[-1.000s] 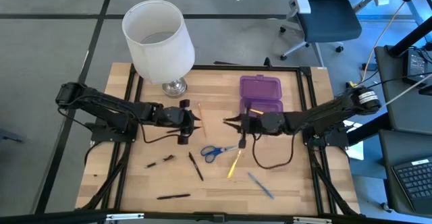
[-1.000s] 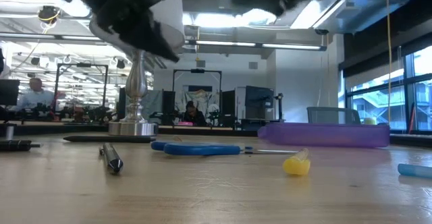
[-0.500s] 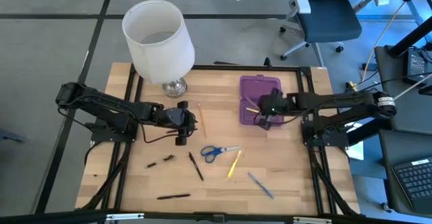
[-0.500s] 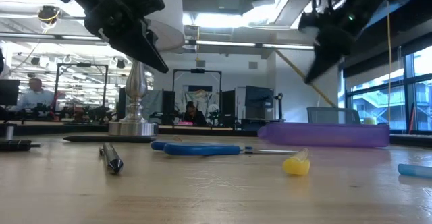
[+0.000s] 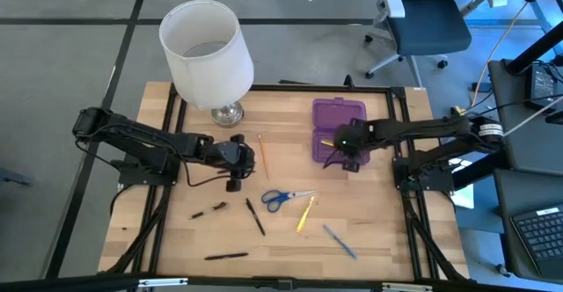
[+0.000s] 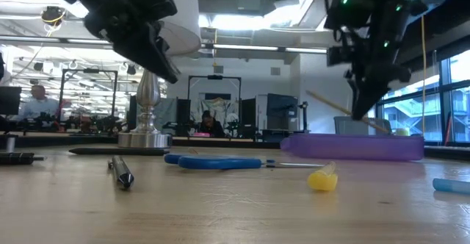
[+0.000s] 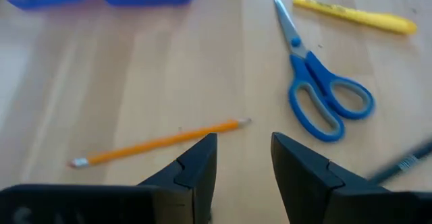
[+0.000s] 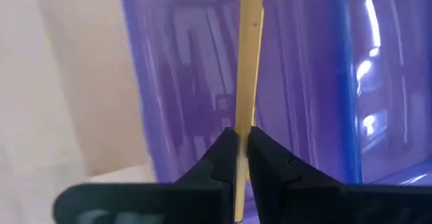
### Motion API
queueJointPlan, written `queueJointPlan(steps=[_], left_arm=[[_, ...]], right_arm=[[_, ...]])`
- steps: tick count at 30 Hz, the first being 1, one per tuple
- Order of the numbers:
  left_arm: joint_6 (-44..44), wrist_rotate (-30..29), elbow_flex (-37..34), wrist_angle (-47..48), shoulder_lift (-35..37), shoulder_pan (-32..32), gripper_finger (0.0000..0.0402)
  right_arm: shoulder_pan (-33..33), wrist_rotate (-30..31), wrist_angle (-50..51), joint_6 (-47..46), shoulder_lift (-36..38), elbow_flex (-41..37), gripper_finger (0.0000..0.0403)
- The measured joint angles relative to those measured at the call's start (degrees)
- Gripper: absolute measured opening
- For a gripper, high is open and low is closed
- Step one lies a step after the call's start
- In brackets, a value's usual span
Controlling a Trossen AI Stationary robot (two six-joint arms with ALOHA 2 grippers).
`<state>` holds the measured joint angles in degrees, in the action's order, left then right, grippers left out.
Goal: Pick & place school supplies into a supply box
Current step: Put the left pencil into the purple supply box, then put the transparent pen into the purple supply box
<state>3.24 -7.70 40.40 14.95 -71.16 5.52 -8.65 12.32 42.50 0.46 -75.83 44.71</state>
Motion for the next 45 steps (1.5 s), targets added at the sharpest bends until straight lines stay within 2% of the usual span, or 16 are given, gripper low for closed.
queueJointPlan(steps=[7,11,21,34,38,45], left_arm=[[7.0,0.3,0.0,4.9,0.0,0.0,0.013],[6.9,-0.6,0.0,6.8,-1.0,0.0,0.013],[11.1,-2.7,0.0,10.4,-6.0,-5.2,0.0129],[6.6,-2.9,-0.1,10.7,-8.7,-6.1,0.0131],[7.6,-2.9,0.0,12.2,-8.7,-6.1,0.0149],[8.1,-1.1,0.0,15.6,-8.7,-6.1,0.0216]], right_arm=[[-1.5,0.0,0.0,1.5,-6.8,0.0,0.003],[-2.1,0.0,0.0,1.6,-9.7,0.0,0.003],[-2.4,0.1,0.0,0.0,-12.0,0.0,0.0034],[-2.4,0.1,0.7,-1.3,-11.8,0.2,0.0115],[-2.4,0.1,3.0,-5.4,-11.4,3.0,0.0121],[-1.6,0.3,2.6,-13.8,-7.2,8.8,0.0122]])
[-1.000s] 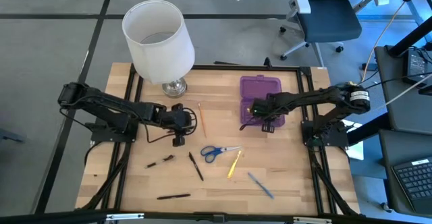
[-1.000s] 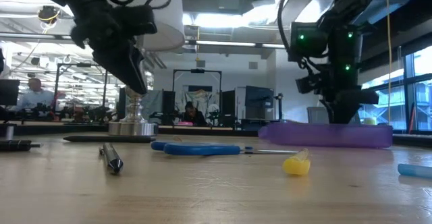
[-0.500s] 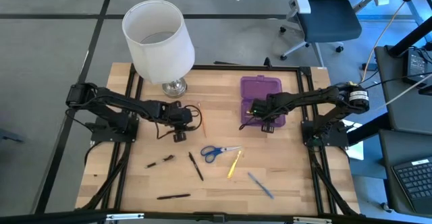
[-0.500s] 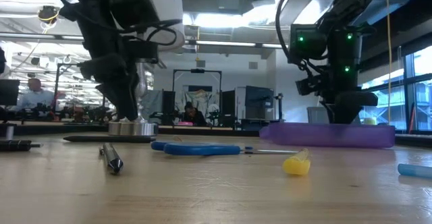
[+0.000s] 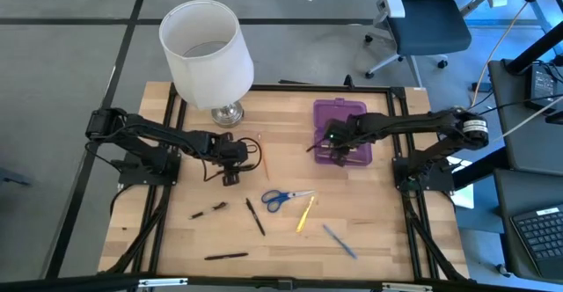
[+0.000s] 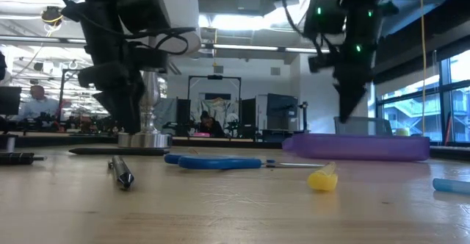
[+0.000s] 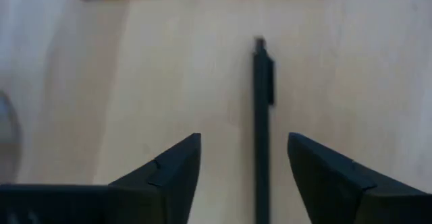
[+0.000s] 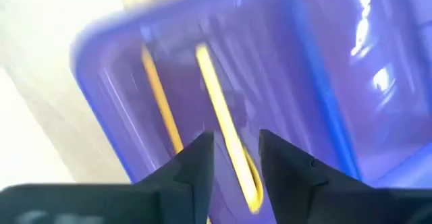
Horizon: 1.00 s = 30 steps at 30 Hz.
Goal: Pick & place school supplies into a supply box
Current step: Put the transparent pen into the purple supply box
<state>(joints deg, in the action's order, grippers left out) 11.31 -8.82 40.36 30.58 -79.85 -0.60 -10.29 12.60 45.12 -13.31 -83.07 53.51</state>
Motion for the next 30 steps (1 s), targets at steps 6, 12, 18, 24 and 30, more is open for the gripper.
queueJointPlan(steps=[6,12,18,24,30], left_arm=[[6.2,13.1,0.0,4.8,0.0,0.1,0.0241],[14.6,28.1,0.0,8.0,1.4,2.2,0.0238],[18.8,21.4,0.0,7.7,1.4,10.2,0.0238],[26.8,14.1,0.0,7.4,1.3,19.1,0.0238],[32.4,7.6,0.0,4.1,1.2,26.2,0.0238]], right_arm=[[3.4,-0.1,-5.5,0.0,5.2,0.1,0.0122],[4.6,2.6,-5.8,0.0,6.4,0.2,0.0122],[4.6,2.8,-7.1,-0.7,6.2,-1.3,0.0122],[4.6,2.8,-7.0,-1.7,6.2,-1.4,0.0122],[4.6,2.8,-7.1,-2.7,6.2,-1.4,0.0122]])
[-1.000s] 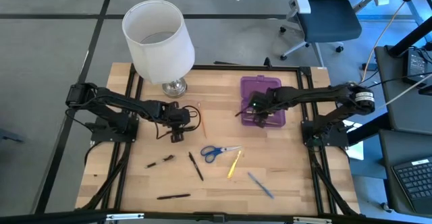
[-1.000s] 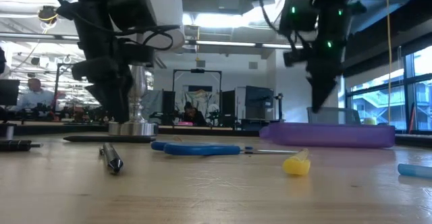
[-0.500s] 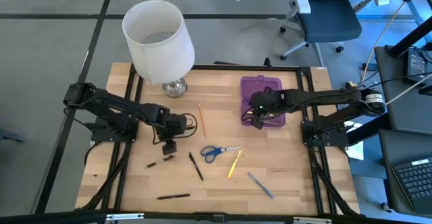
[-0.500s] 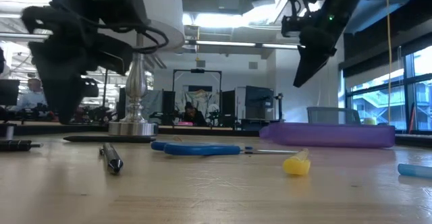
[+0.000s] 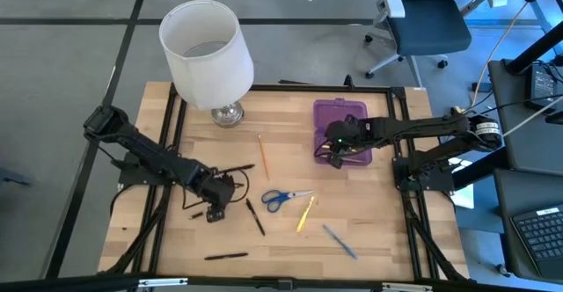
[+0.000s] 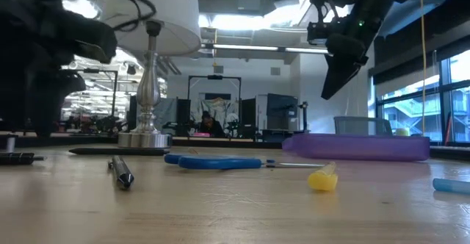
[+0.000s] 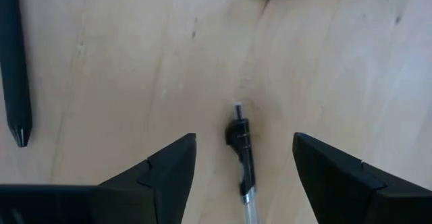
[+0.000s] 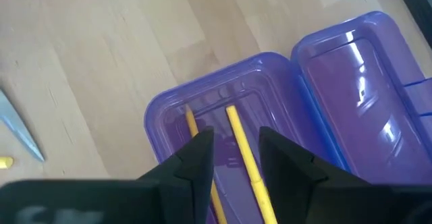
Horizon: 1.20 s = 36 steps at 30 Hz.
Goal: Pick & place school supplies into a supply box
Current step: Put the transparent pen into the purple supply box
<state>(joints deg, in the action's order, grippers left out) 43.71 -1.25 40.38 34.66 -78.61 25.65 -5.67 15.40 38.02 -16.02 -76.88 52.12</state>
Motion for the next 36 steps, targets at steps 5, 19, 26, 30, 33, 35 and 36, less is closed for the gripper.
queueJointPlan(steps=[5,19,26,30,33,35,36], left_arm=[[3.4,-3.7,0.0,0.2,-1.2,3.0,0.0238],[5.0,-4.7,0.4,0.3,-10.3,3.2,0.0237],[4.1,-4.7,0.0,-0.2,-8.0,3.1,0.022],[3.1,-4.6,-0.2,-0.3,-7.1,2.9,0.0183],[1.4,-3.9,-0.2,-0.5,-6.9,2.7,0.0147],[0.3,-3.7,-0.2,-0.4,-6.9,2.4,0.0122],[-0.2,-3.6,-0.2,-0.4,-6.9,2.3,0.0109]], right_arm=[[0.0,0.0,0.0,-0.3,0.0,0.0,0.0122],[0.0,-0.2,-0.2,-0.5,0.0,-0.1,0.0122],[0.0,-0.5,-1.3,-0.7,0.0,-0.1,0.0122],[0.1,-3.2,-6.6,-2.1,0.0,-0.1,0.0122],[1.1,-6.8,-12.1,0.2,0.0,-0.1,0.0122],[2.9,-8.3,-16.5,3.1,0.2,-0.1,0.0122],[3.9,-8.5,-18.1,4.6,0.6,-0.1,0.0122]])
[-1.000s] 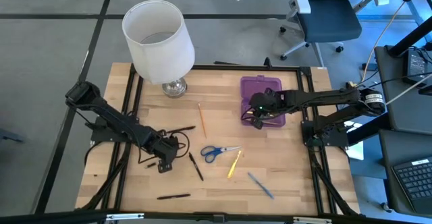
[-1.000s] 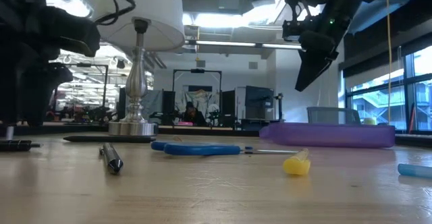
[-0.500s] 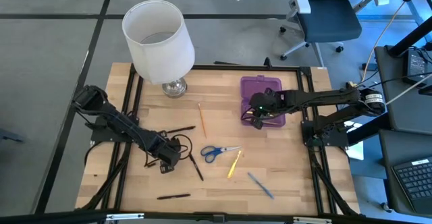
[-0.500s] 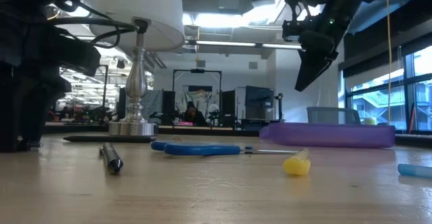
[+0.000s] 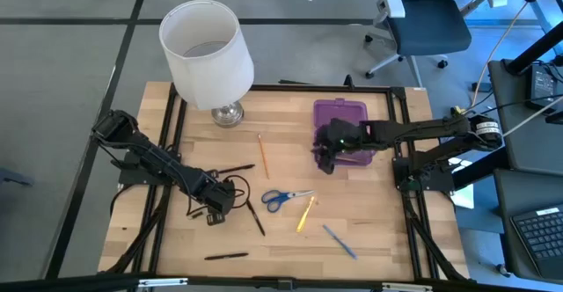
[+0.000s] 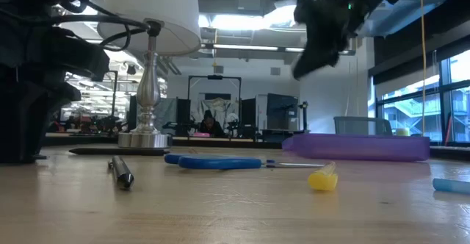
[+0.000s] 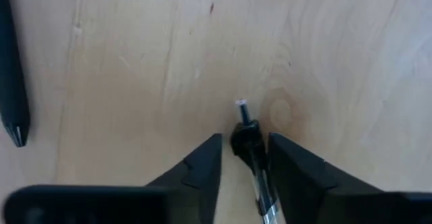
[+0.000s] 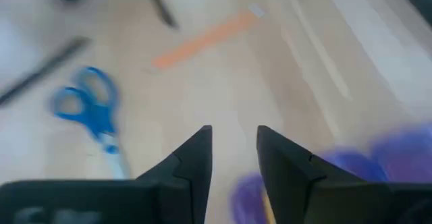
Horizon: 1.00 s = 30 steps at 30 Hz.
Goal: Pick & place school supplies into a supply box
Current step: Put the transparent pen into the purple supply box
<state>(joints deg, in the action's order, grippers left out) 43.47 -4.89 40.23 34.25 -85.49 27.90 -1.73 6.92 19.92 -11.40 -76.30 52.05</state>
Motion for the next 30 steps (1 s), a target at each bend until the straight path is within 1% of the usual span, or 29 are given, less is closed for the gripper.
queueJointPlan(steps=[2,5,7,11,14,18,23,26,30], left_arm=[[-0.6,-0.2,0.0,0.0,0.0,-0.5,0.0082],[-1.1,-0.7,0.0,-0.3,0.4,-1.7,0.0044],[-2.4,0.0,0.2,-0.8,1.5,-2.6,0.0024],[-4.3,0.5,0.1,-2.6,4.3,-3.8,0.0002],[-4.4,0.3,0.2,-3.3,6.8,-4.2,0.0001],[-4.3,0.6,0.2,-2.7,8.4,-4.0,0.0001],[-1.5,0.2,0.2,-2.8,8.4,-4.0,0.0003],[-1.3,0.0,0.2,-2.8,8.4,-4.0,0.0005],[-0.9,1.4,0.2,-2.8,8.4,-4.0,0.0016]], right_arm=[[2.1,-0.1,-2.5,3.0,0.7,0.0,0.0122],[5.1,0.7,-3.6,6.0,1.6,0.0,0.0122],[7.0,1.6,-4.1,7.3,1.5,0.0,0.0122],[9.7,1.6,-5.6,7.4,1.1,0.0,0.0122],[10.7,1.6,-5.6,7.2,1.1,0.0,0.0122],[11.1,1.6,-5.5,6.8,1.1,0.0,0.0122],[11.0,1.6,-5.1,5.7,1.1,0.0,0.0122],[11.0,1.6,-5.1,5.5,1.1,0.0,0.0122],[11.0,1.6,-4.7,4.1,1.1,0.0,0.0122]])
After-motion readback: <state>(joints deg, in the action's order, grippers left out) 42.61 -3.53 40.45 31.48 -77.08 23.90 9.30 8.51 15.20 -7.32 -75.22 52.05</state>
